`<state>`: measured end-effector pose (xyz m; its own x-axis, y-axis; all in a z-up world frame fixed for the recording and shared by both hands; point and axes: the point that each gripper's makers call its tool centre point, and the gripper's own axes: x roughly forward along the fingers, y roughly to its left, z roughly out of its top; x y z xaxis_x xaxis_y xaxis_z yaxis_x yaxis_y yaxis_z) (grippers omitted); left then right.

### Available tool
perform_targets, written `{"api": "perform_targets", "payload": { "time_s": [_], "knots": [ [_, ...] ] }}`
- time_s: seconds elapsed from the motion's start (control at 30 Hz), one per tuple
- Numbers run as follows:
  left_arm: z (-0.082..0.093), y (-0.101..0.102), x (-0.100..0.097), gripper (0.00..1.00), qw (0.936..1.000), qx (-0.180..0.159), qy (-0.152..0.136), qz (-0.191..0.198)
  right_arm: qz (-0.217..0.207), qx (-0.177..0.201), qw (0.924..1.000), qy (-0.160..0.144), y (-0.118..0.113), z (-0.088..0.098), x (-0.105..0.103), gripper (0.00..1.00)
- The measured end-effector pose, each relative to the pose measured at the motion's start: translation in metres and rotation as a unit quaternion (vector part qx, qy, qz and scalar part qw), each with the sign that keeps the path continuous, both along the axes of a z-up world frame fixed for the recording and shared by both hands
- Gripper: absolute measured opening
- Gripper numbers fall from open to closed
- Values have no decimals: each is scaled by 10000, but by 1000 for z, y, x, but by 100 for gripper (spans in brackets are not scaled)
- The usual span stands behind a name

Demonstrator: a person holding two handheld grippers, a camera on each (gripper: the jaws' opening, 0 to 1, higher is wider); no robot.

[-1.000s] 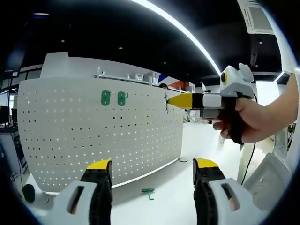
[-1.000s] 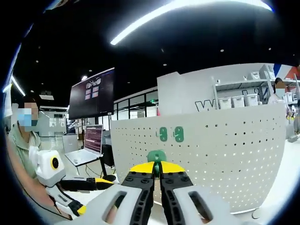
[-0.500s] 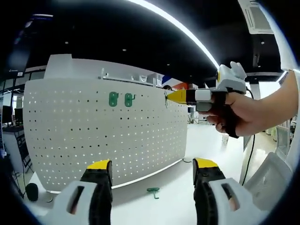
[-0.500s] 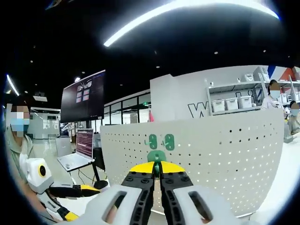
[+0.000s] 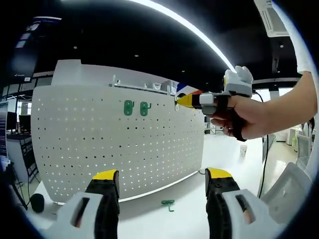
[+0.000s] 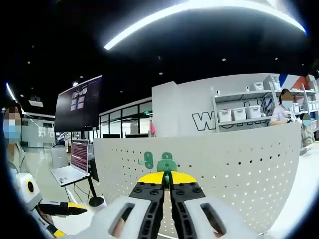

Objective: Insert the hook assembly into the mounting plate slot until the hook locks in place.

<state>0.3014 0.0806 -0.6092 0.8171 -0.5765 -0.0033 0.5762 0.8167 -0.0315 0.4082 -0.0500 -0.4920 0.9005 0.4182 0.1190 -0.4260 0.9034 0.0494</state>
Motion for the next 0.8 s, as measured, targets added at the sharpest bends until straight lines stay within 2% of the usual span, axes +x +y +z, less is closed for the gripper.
{"api": "perform_targets", "payload": {
  "time_s": [0.43,0.8],
  "knots": [
    [-2,2,0,72,9999,144,-51,14,-254,5,9995,-160,-6,9,23,1],
    [-5,7,-1,73,9999,100,-12,48,-373,7,9991,-198,-7,12,42,1]
  ]
}}
